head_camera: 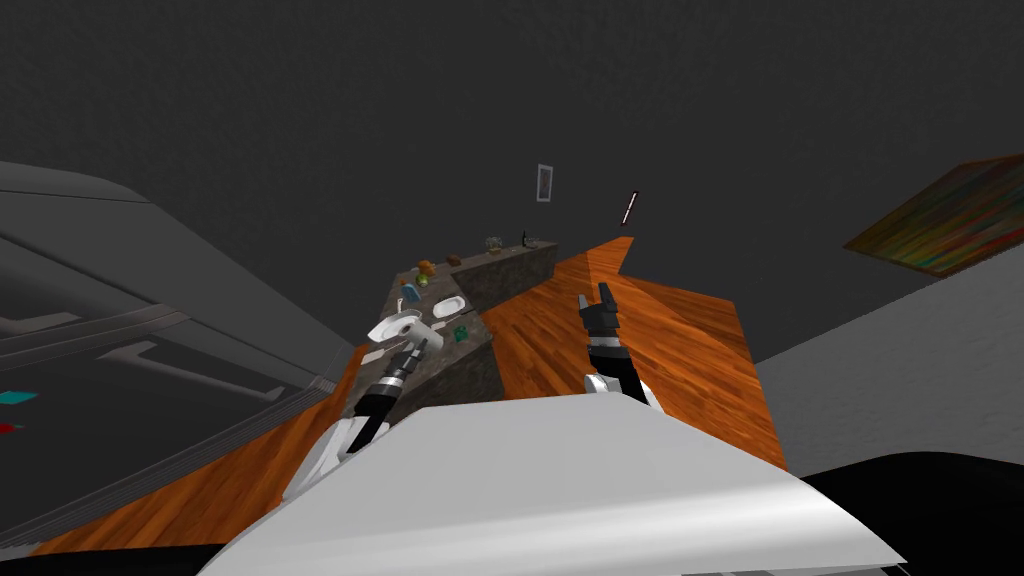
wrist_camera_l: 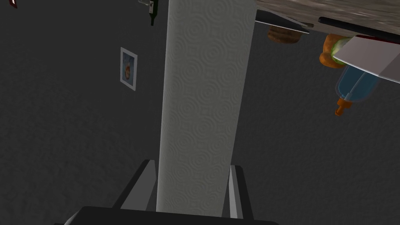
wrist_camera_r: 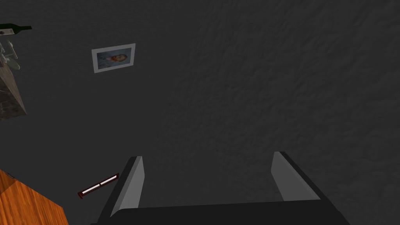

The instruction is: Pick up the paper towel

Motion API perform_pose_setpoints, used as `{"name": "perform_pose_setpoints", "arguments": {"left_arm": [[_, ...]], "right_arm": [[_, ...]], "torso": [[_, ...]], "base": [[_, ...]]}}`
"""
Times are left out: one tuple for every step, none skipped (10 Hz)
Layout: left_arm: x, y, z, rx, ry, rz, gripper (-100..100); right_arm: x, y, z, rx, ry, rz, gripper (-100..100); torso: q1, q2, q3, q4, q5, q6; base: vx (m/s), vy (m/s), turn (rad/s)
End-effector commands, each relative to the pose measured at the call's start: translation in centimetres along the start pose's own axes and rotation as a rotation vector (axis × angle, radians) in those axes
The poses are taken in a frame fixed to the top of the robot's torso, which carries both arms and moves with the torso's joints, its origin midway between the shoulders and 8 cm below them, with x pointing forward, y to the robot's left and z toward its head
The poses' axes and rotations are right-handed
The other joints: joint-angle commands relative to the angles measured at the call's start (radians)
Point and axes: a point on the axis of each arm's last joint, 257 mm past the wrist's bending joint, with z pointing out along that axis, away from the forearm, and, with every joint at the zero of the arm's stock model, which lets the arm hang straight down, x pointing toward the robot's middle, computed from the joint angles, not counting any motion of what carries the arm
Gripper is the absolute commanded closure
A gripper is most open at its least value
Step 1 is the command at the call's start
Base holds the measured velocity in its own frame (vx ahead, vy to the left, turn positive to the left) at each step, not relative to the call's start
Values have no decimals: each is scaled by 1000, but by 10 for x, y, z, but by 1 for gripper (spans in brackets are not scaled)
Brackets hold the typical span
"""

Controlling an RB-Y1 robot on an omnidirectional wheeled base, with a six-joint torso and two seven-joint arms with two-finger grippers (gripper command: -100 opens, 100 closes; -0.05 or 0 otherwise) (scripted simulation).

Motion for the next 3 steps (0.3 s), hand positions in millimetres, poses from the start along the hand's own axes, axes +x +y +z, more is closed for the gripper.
{"name": "perform_pose_setpoints", "arguments": {"left_arm": [[-8,-5,-1,11,-13,15,100],[-6,-3,-1,6,-8,9,100],[-7,-3,-1,7,-9,10,0]], "right_arm": [[0,0,0,0,0,0,0],[0,0,0,0,0,0,0],[0,0,0,0,0,0,0]], "torso": [[0,0,0,0,0,0],[0,2,1,1,0,0],[0,3,2,1,0,0]], "base": [[6,2,-1],[0,0,0],[0,0,0]]}}
